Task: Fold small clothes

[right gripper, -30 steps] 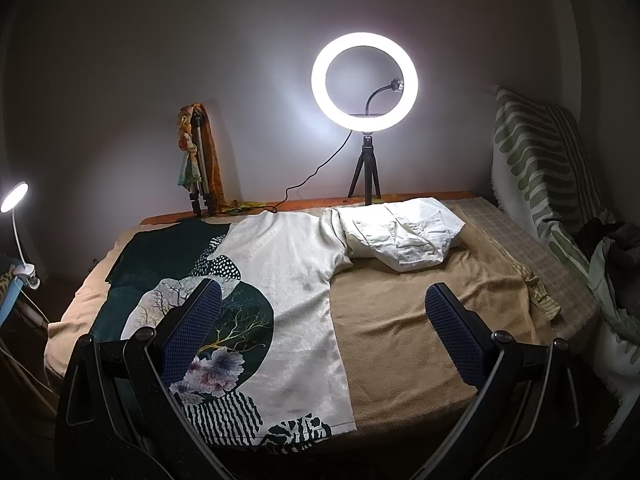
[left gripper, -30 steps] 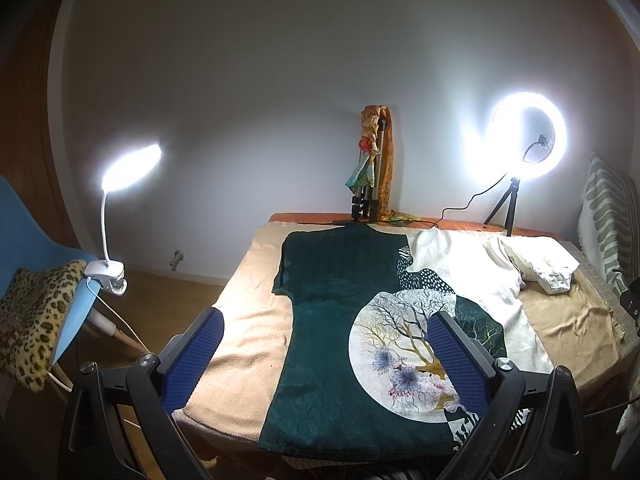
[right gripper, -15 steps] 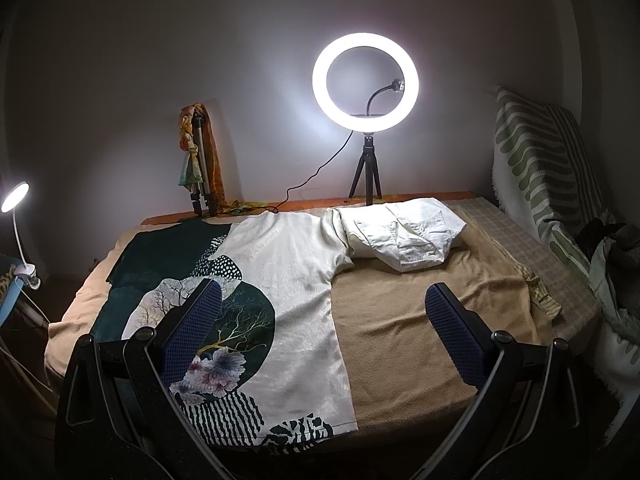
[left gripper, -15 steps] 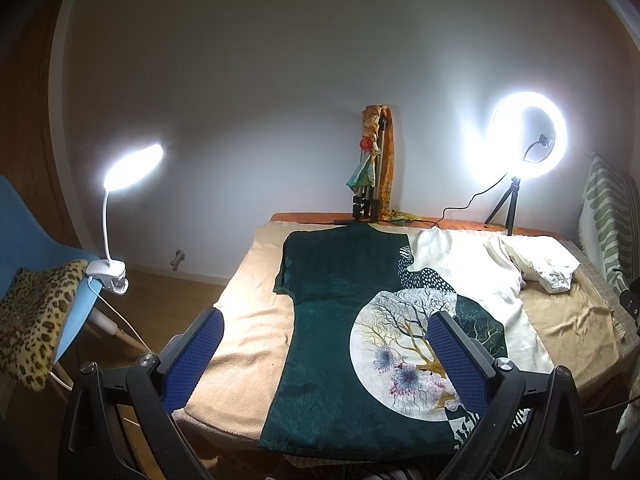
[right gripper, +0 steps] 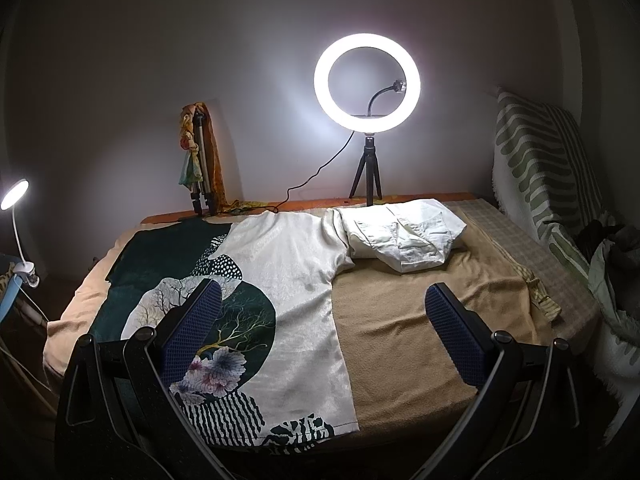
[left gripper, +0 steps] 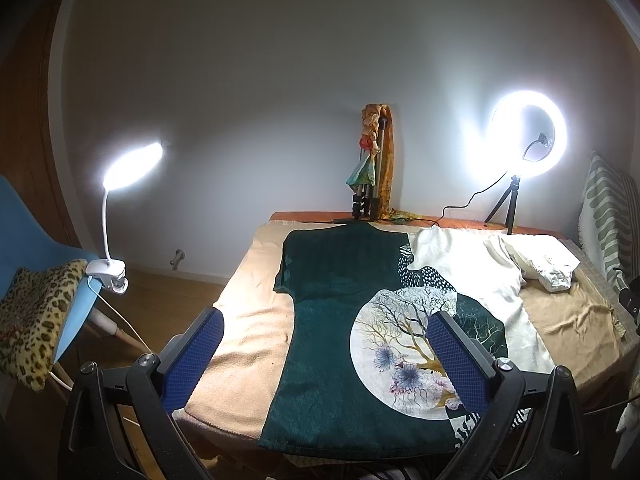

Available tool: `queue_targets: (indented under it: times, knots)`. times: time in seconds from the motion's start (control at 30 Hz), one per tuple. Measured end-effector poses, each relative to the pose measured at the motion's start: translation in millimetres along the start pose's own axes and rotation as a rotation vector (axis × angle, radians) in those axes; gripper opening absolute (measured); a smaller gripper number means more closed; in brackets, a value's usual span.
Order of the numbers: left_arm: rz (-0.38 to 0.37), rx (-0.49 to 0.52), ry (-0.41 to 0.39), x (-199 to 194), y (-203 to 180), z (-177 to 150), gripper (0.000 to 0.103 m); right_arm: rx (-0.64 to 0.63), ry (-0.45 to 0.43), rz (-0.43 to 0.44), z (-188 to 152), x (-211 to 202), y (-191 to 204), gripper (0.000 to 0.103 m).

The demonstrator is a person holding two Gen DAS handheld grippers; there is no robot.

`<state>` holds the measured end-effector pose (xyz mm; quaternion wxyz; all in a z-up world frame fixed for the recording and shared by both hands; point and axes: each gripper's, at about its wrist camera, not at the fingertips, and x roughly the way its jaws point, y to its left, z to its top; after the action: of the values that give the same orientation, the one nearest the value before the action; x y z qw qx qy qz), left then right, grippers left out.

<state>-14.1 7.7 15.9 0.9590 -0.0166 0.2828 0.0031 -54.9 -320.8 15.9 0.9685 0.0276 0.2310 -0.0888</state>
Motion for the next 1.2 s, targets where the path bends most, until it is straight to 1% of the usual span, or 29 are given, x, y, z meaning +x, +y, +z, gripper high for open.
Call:
queue_targets:
  times: [0.17, 0.3, 0.4, 0.5, 0.67, 0.7, 0.73, 0.77, 0.8, 0.9, 0.93, 1.0, 1.07, 1.2]
  knots:
    - [0.014, -0.005, 0.005, 3, 5, -4, 0.103, -0.018, 0.000, 0.011, 4, 7, 8, 0.103]
    - [0.030, -0.018, 0.026, 14, 17, -11, 0.103, -0.047, 0.000, 0.034, 7, 17, 19, 0.103]
    - [0.031, -0.028, 0.051, 26, 31, -22, 0.098, -0.075, -0.001, 0.067, 17, 35, 33, 0.103]
    - [0.016, -0.052, 0.090, 40, 46, -37, 0.090, -0.091, 0.010, 0.110, 26, 57, 50, 0.103]
    - [-0.054, -0.135, 0.188, 68, 68, -70, 0.069, -0.129, 0.046, 0.206, 42, 104, 95, 0.103]
    - [-0.065, -0.147, 0.210, 74, 72, -76, 0.068, -0.142, 0.050, 0.219, 45, 113, 106, 0.102]
    - [-0.080, -0.162, 0.233, 80, 75, -83, 0.065, -0.157, 0.059, 0.237, 48, 125, 118, 0.100]
    - [-0.097, -0.180, 0.254, 86, 78, -90, 0.061, -0.168, 0.069, 0.249, 50, 134, 128, 0.096]
    - [-0.113, -0.202, 0.278, 94, 83, -98, 0.059, -0.177, 0.083, 0.261, 52, 144, 138, 0.093]
    - [-0.139, -0.248, 0.327, 112, 92, -117, 0.054, -0.188, 0.142, 0.328, 57, 177, 170, 0.093]
    - [-0.140, -0.254, 0.334, 116, 94, -121, 0.053, -0.191, 0.165, 0.350, 58, 189, 184, 0.092]
    - [-0.141, -0.261, 0.348, 125, 99, -130, 0.051, -0.199, 0.207, 0.387, 59, 209, 209, 0.087]
    - [-0.153, -0.270, 0.361, 132, 104, -136, 0.048, -0.215, 0.249, 0.420, 58, 229, 236, 0.086]
    - [-0.182, -0.269, 0.369, 142, 108, -145, 0.044, -0.243, 0.326, 0.488, 55, 260, 289, 0.084]
